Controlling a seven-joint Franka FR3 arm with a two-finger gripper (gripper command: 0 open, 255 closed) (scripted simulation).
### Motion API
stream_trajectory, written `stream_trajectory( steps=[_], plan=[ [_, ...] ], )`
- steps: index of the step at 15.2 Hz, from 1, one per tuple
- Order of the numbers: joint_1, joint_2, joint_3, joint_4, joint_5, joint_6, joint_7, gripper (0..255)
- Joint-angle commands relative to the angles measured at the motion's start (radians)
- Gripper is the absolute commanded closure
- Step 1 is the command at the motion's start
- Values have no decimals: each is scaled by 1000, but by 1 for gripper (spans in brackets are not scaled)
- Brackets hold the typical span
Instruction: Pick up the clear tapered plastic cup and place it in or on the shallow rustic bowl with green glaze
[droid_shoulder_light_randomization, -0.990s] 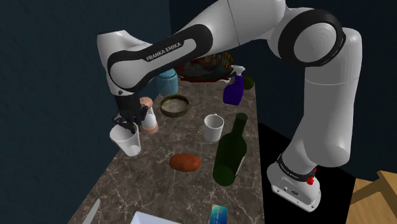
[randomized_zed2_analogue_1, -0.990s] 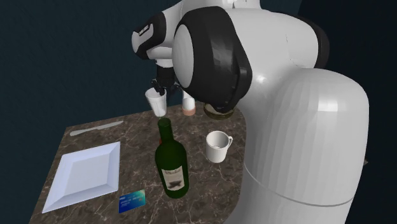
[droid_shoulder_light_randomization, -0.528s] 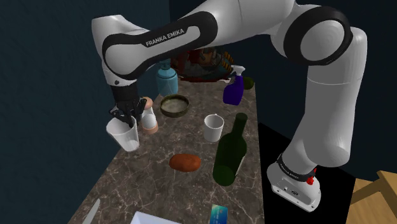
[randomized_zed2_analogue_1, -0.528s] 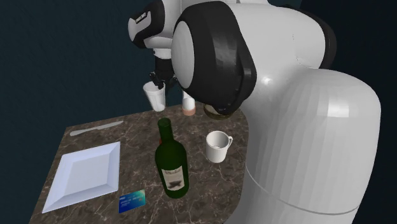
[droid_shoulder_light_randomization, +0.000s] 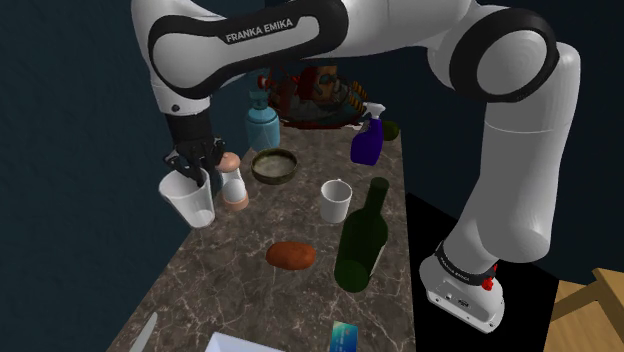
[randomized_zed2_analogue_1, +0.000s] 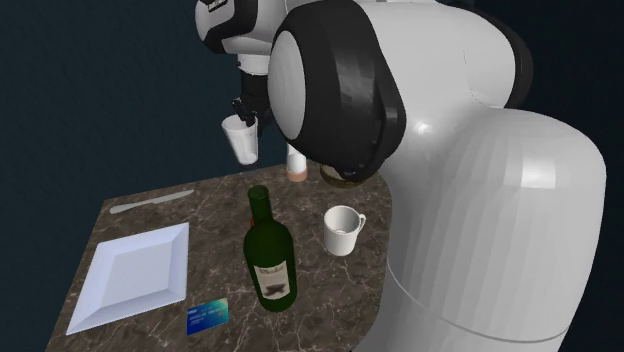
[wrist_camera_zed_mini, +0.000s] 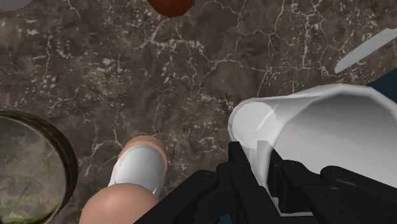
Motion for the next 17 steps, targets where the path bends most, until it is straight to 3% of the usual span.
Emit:
stream_trajectory(
  steps=[1, 8, 17],
  plan=[
    [0, -5, 1, 21, 1, -26, 2, 255],
    [4, -6, 3, 111, 0, -115, 12, 255],
    [-143, -115, -58, 13, 42, -147, -188, 255]
  ],
)
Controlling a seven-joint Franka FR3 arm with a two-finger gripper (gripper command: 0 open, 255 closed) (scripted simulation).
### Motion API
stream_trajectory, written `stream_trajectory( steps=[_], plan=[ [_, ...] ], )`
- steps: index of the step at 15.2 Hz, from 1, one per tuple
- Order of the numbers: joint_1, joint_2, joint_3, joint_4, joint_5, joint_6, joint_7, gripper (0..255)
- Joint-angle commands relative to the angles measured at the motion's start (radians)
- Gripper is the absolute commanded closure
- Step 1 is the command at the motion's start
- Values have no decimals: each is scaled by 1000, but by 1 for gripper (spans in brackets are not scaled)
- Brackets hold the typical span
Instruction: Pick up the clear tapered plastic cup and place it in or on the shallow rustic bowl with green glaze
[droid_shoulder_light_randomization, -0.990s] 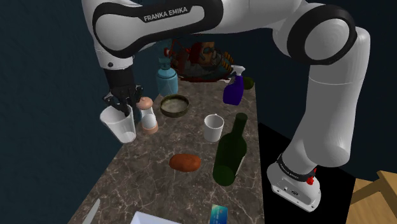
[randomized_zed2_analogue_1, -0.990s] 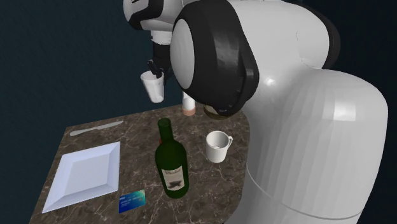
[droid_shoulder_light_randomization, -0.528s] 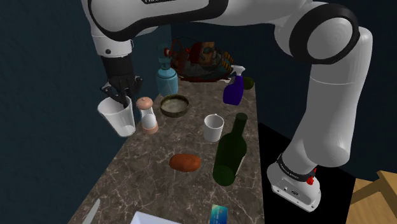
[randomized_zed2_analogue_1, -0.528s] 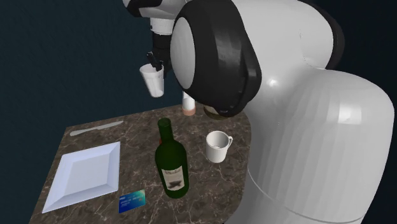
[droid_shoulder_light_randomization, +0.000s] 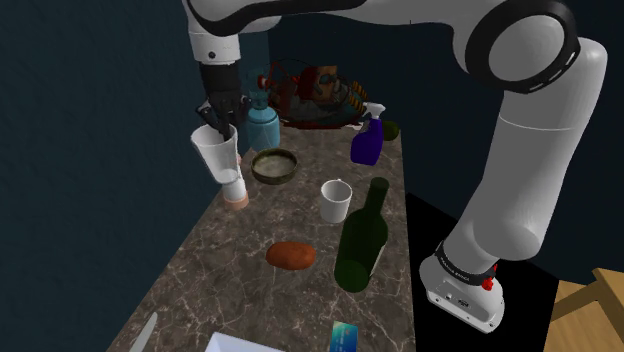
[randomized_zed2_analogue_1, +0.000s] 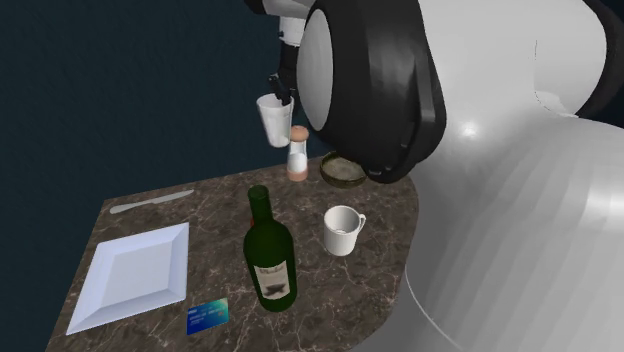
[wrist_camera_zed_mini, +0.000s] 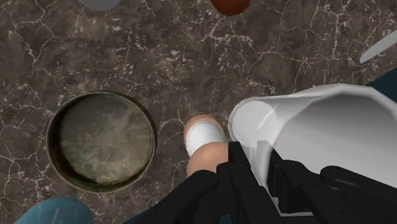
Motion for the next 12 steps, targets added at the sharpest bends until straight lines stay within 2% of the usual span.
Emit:
stream_trajectory(
  steps=[1, 12],
  plan=[
    [-33, -21, -16, -18, 7, -9, -49, 255],
    [-182, -29, -109, 33, 9, -97, -282, 255]
  ],
)
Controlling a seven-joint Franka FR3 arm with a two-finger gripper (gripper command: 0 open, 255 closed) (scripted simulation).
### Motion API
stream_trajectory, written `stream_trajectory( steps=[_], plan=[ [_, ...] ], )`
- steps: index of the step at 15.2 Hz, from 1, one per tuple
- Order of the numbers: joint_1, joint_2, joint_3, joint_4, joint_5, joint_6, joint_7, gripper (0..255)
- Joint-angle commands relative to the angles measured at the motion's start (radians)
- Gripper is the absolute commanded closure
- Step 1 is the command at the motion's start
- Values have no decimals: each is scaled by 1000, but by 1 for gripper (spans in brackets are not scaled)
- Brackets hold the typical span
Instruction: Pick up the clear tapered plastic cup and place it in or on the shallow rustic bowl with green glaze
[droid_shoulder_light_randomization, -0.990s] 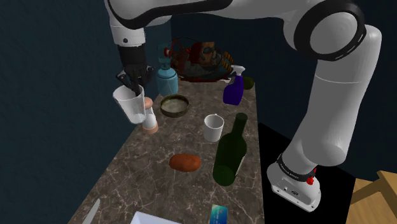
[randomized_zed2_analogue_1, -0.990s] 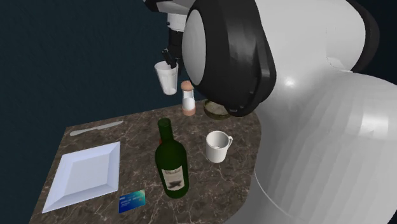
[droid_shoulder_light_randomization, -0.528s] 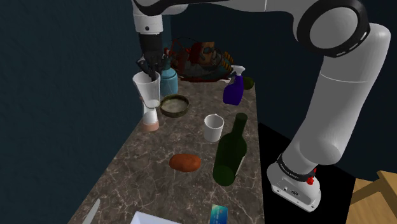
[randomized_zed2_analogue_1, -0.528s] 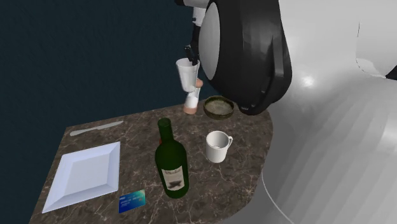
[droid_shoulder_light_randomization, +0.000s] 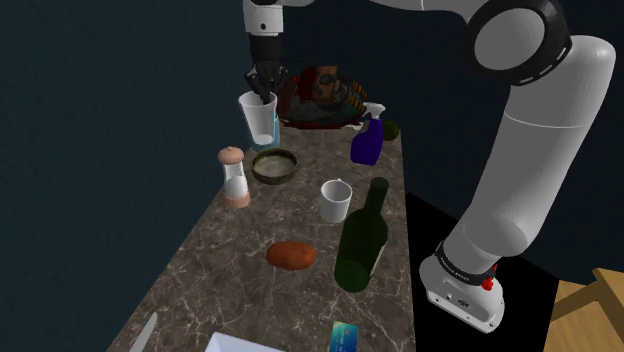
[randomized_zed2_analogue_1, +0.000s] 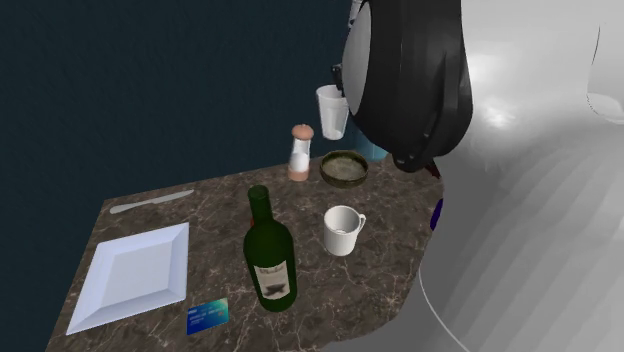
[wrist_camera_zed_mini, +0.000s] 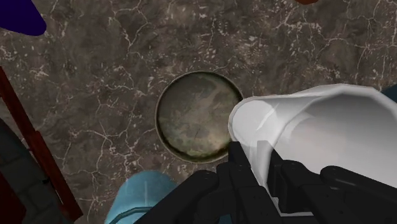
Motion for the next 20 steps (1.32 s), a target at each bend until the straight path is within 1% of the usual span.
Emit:
stream_trajectory(
  steps=[1, 2, 11, 20],
  plan=[
    [-30, 7, -19, 17, -2, -16, -48, 255],
    [-45, 15, -29, 35, -4, -29, -72, 255],
    [-47, 5, -30, -99, -2, 95, -86, 255],
    [-47, 16, -31, -206, -2, 212, -97, 255]
  ],
)
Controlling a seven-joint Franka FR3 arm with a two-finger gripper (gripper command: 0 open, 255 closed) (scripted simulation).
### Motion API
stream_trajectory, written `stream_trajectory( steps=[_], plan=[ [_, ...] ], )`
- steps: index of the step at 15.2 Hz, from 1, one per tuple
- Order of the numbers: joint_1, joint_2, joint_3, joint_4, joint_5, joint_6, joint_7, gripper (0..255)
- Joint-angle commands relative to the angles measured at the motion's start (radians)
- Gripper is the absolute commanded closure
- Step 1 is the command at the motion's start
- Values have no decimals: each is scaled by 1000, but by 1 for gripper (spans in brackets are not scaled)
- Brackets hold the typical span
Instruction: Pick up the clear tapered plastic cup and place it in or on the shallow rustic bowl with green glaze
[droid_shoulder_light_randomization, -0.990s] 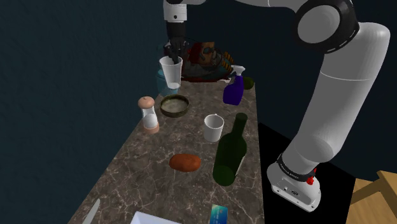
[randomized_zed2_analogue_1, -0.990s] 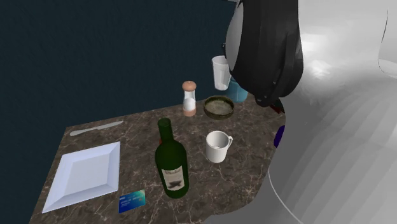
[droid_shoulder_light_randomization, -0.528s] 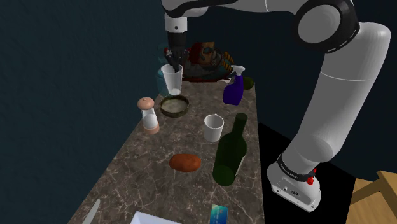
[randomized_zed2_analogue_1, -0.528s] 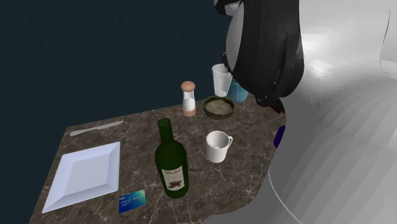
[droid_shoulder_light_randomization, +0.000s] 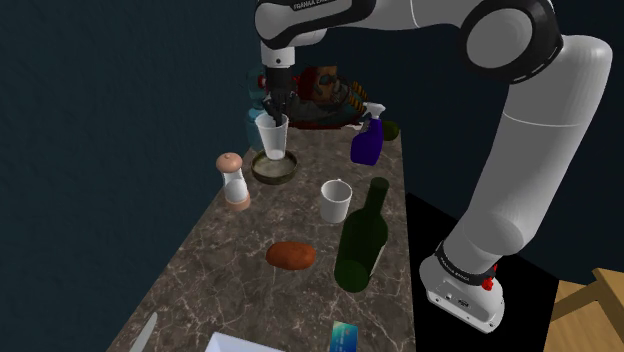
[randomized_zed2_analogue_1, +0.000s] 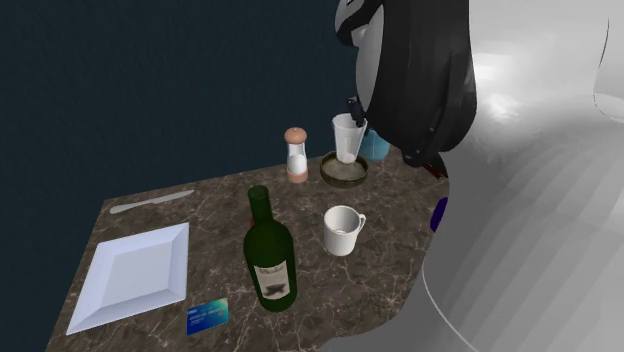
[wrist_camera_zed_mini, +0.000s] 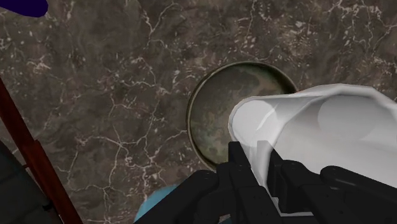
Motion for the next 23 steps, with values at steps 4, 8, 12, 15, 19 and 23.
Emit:
stream_trajectory(
  steps=[4, 8, 12, 15, 19, 23],
  plan=[
    [2, 11, 0, -39, -1, 50, -2, 255],
    [2, 11, 0, -39, -1, 50, -2, 255],
    [2, 11, 0, -39, -1, 50, -2, 0],
    [2, 11, 0, -39, -1, 50, -2, 0],
    [-1, 10, -1, 27, -2, -17, -1, 0],
    [-3, 14, -3, 92, -4, -78, 1, 0]
  ],
)
